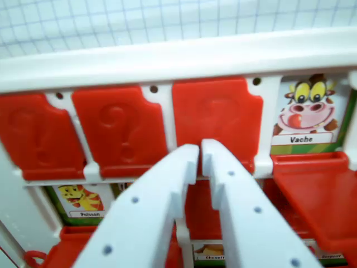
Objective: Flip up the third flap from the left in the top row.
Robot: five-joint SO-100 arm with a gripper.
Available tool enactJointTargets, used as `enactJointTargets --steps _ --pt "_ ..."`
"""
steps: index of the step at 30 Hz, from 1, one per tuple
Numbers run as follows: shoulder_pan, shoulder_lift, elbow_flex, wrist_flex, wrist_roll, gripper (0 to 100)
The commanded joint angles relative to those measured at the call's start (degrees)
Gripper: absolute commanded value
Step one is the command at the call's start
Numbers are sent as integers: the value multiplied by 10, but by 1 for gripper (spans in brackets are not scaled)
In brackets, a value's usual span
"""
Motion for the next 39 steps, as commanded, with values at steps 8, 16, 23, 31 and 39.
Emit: enactJointTargets --steps 8,16,23,31,39 --pt "11 258 -37 171 -51 0" --pt "29 388 -3 298 -73 0" --pt "40 445 -22 347 -86 0" --pt "40 485 -20 402 -83 0" --pt "30 526 -28 489 -76 0"
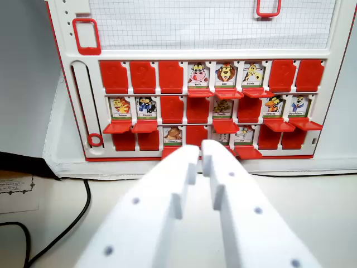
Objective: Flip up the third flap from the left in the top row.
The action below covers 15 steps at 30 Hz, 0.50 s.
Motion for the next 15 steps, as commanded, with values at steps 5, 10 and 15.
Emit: enactJointTargets --steps 5,10,15 --pt "-2 56 -43 57 12 0" --pt "2 62 -49 69 10 0" --pt "4 69 -49 71 8 0"
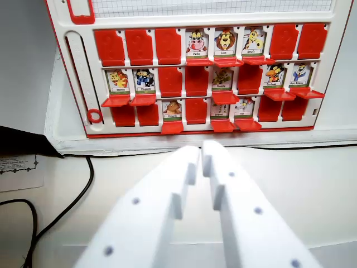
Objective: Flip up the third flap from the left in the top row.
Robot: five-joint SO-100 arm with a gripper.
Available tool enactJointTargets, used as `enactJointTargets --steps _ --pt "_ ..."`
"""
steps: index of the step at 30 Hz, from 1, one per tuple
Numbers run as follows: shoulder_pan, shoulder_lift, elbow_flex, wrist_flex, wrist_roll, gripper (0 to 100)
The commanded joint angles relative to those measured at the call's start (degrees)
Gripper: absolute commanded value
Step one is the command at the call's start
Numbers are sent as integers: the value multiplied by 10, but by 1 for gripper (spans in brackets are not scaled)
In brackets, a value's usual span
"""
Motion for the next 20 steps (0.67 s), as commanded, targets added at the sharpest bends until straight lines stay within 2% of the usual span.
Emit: enactJointTargets --steps 1,20 --pt "0 40 -47 3 -3 0" --pt "3 50 -34 3 -4 0"
